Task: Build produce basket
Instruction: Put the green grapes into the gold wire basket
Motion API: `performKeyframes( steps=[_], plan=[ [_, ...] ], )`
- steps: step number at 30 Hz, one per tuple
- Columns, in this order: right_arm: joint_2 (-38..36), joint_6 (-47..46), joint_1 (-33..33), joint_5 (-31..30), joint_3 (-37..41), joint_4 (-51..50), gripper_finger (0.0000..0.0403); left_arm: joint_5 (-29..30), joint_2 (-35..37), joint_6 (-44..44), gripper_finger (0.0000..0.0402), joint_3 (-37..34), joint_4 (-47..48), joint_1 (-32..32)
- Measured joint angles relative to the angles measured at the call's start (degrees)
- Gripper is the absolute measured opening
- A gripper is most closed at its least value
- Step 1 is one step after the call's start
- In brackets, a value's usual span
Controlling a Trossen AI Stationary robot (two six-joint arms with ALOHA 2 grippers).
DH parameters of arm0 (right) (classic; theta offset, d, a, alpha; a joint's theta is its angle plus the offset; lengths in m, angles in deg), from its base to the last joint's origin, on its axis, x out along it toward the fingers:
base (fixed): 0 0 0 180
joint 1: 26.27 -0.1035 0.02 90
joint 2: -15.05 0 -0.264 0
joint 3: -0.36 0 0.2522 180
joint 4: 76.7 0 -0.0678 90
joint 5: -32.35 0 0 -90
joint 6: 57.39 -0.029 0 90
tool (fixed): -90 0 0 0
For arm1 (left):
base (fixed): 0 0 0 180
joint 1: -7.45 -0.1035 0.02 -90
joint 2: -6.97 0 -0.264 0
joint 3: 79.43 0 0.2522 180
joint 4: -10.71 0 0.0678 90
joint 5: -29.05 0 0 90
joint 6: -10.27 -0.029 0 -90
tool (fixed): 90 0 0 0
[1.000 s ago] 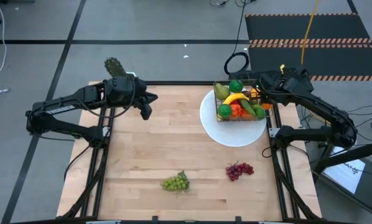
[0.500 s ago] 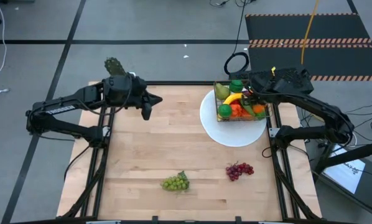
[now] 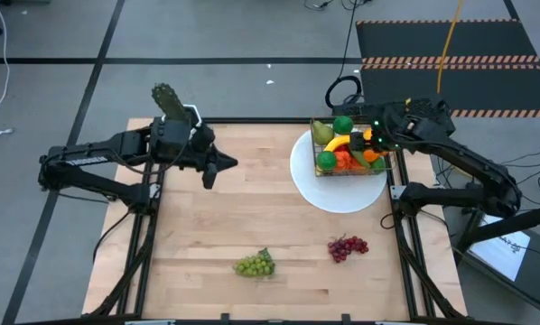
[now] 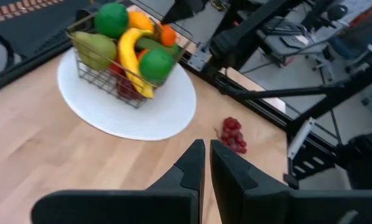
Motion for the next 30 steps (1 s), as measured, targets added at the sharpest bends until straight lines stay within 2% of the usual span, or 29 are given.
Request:
performKeyframes(
  steps=[6, 11, 13, 18, 21, 27, 30],
  plan=[
    [-6.61, 2.54, -3.37, 6.62, -0.04, 5.90, 0.0317, 1.31, 0.00, 0.10, 0.0026, 0.00, 0.01, 4.36],
    [-10.57, 5.46, -5.98, 8.17, -0.07, 8.77, 0.0316, 5.38, -1.03, 0.03, 0.0026, -0.02, 0.08, 10.66],
    [-11.74, 5.76, -6.71, 8.65, -0.07, 9.24, 0.0316, 6.60, -2.70, -0.03, 0.0026, -0.02, -0.40, 13.01],
    [-13.64, 4.39, -8.98, 14.35, -0.09, 9.68, 0.0315, 6.78, -8.46, 2.06, 0.0031, -0.04, -2.04, 18.00],
    [-14.22, 3.14, -12.05, 15.75, -0.09, 9.55, 0.0315, 6.33, -12.49, 3.93, 0.0056, -0.04, -4.12, 21.79],
    [-15.30, 2.43, -18.95, 15.50, -0.09, 9.70, 0.0315, 7.00, -20.34, 12.22, 0.0138, 0.00, -10.81, 31.19],
    [-15.63, 3.41, -21.76, 15.28, -0.09, 9.77, 0.0315, 7.61, -24.49, 15.35, 0.0150, -0.02, -12.59, 36.43]
  ],
)
